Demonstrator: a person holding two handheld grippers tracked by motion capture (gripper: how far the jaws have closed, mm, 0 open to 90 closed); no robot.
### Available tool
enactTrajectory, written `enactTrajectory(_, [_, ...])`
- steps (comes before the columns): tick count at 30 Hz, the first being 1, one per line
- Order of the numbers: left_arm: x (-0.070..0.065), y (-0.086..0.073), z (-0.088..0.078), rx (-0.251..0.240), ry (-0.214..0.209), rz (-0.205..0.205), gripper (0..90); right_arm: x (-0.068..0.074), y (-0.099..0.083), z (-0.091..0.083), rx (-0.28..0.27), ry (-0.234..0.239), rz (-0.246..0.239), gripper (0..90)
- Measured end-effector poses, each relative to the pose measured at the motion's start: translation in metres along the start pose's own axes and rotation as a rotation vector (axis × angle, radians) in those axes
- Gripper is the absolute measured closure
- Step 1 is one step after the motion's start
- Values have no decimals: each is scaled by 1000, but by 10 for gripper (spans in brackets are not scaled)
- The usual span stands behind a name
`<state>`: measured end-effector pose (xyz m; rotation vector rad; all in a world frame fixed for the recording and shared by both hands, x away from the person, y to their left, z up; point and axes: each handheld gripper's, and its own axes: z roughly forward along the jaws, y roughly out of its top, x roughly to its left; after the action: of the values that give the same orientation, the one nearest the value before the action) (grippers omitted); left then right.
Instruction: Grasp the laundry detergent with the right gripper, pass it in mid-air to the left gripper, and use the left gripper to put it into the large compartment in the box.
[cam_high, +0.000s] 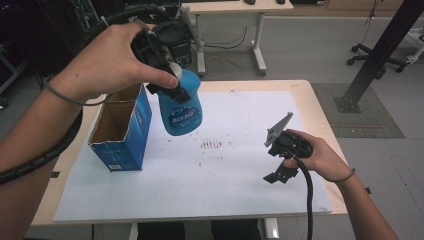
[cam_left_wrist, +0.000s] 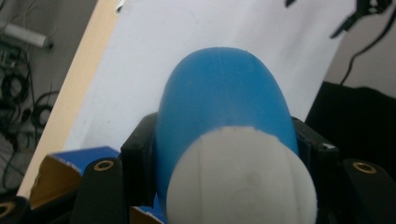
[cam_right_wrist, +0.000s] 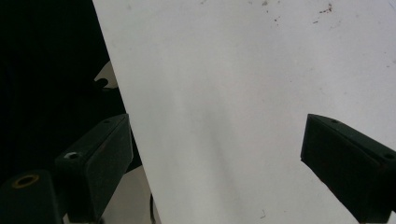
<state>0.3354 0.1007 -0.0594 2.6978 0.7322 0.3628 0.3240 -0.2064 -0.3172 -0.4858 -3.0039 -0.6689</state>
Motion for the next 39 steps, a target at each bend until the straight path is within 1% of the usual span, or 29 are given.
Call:
enactTrajectory(2, [0, 0, 0, 0, 0, 0, 379, -1, 1, 1, 0, -1, -1, 91])
enactTrajectory(5, [14, -5, -6, 0, 10, -80, 379, -1, 1, 2, 1, 2, -1, 91])
enactTrajectory(6, [23, -9, -9, -5, 25, -132, 379, -1, 1, 2, -1, 0, -1, 91])
enactTrajectory(7, [23, -9, -9, -5, 25, -132, 379, -1, 1, 2, -1, 0, -1, 91])
enactTrajectory(8, [26, -11, -10, -4, 32, -146, 379, -2, 1, 2, 0, 3, -1, 91])
enactTrajectory(9, [32, -14, -13, 3, 48, -170, 379, -2, 1, 2, 1, 2, 0, 91])
enactTrajectory(10, [32, -14, -13, 3, 48, -170, 379, -2, 1, 2, 1, 2, 0, 91])
enactTrajectory(11, [41, -19, -15, 5, 69, -219, 379, -2, 1, 3, 0, 2, -2, 90])
enactTrajectory(12, [41, -19, -15, 5, 69, -219, 379, -2, 1, 3, 0, 2, -2, 90])
enactTrajectory(13, [54, -27, -18, 15, 103, -279, 380, -2, 1, 3, 0, 4, -1, 90])
enactTrajectory(15, [54, -27, -18, 15, 103, -279, 379, -3, 2, 4, 2, 6, -1, 90])
enactTrajectory(17, [71, -40, -19, 18, 131, -368, 379, -3, 2, 5, 3, 6, -4, 90])
enactTrajectory(18, [71, -40, -19, 18, 131, -368, 379, -3, 2, 5, 3, 6, -4, 90])
enactTrajectory(19, [76, -44, -19, 21, 137, -390, 379, -3, 3, 5, 1, 8, -4, 90])
enactTrajectory(20, [92, -59, -22, 32, 164, -472, 379, -3, 3, 5, 0, 7, -4, 90])
enactTrajectory(23, [92, -59, -22, 32, 164, -472, 379, -3, 3, 6, -1, 8, -5, 90])
enactTrajectory(24, [106, -73, -24, 49, 184, -552, 379, -3, 3, 6, -1, 8, -5, 90])
enactTrajectory(27, [106, -73, -24, 49, 184, -552, 379, -3, 2, 7, -2, 6, -3, 90])
enactTrajectory(28, [127, -96, -24, 66, 227, -673, 379, -3, 2, 7, -2, 6, -2, 90])
enactTrajectory(33, [127, -96, -24, 66, 227, -673, 379, -3, 1, 8, -4, 7, 0, 90])
enactTrajectory(35, [132, -103, -25, 65, 234, -696, 379, -3, 1, 8, -6, 7, 0, 90])
enactTrajectory(36, [137, -110, -25, 59, 227, -722, 379, -3, 1, 7, -6, 7, 3, 90])
enactTrajectory(39, [137, -110, -25, 59, 227, -722, 379, -4, 0, 7, -6, 6, 3, 90])
